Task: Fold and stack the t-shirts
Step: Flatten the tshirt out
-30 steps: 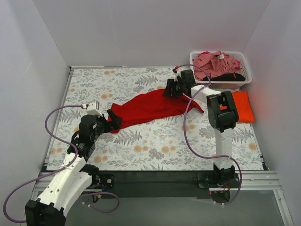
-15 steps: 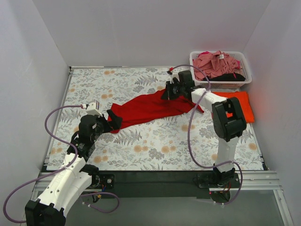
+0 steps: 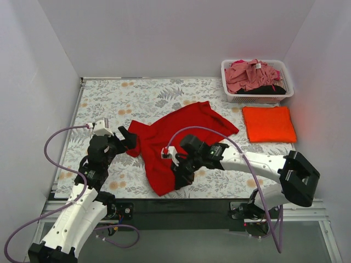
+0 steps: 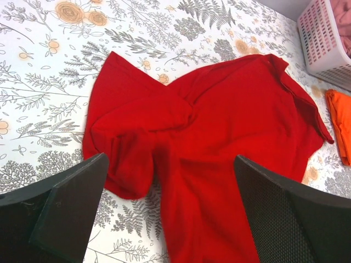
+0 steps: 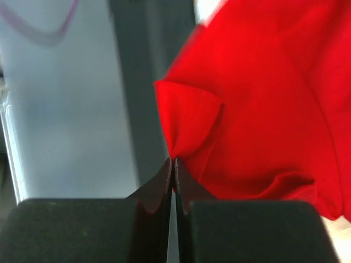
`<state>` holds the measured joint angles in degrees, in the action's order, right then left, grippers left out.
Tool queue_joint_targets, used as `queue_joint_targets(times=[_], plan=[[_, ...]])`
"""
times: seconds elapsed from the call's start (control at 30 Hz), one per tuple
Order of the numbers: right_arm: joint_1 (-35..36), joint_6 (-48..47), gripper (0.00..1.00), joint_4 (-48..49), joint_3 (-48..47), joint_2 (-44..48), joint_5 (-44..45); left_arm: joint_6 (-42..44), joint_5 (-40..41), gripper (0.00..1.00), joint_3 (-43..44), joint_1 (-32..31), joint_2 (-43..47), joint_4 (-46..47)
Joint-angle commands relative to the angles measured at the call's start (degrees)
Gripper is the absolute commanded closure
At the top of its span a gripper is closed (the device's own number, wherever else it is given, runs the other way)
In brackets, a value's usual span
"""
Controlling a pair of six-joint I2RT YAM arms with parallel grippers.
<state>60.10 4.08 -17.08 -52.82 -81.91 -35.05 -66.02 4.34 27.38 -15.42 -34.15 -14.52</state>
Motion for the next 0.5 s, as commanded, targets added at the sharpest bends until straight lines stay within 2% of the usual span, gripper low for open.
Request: queue_joint_targets(times=[0.0, 0.1, 0.2, 0.27, 0.3, 0.4, 0.47], plan=[[2.7, -0.7, 0.92, -7.4, 2.0, 5.2, -3.9, -0.4, 2.4, 0.02, 1.9, 0.5, 0.2, -1.1], [2.7, -3.5, 0.82, -10.9, 2.1, 5.3, -3.1, -0.5, 1.6, 0.02, 2.0, 0.7, -0.7, -1.1], [1.0, -3.9, 0.81, -13.1, 0.3, 5.2, 4.7, -0.5, 0.5, 0.02, 1.9, 0.6, -1.8, -1.3], [-4.2, -3.9, 0.77, -12.9, -0.3, 5.0, 6.7, -0.6, -0.5, 0.02, 1.8, 0.6, -2.4, -1.5], [-6.2, -3.9, 0.68, -12.8, -0.5, 4.9, 6.8, -0.6, -0.7, 0.02, 1.8, 0.6, -2.8, -1.4], [-12.4, -2.9, 0.66, -10.9, -1.6, 4.6, 13.2, -0.6, -0.8, 0.02, 2.0, 0.6, -4.5, -1.4], [-16.0, -1.2, 0.59, -9.5, -2.4, 3.3, 18.5, -0.4, -0.6, 0.02, 2.3, 0.6, -6.9, -1.0]])
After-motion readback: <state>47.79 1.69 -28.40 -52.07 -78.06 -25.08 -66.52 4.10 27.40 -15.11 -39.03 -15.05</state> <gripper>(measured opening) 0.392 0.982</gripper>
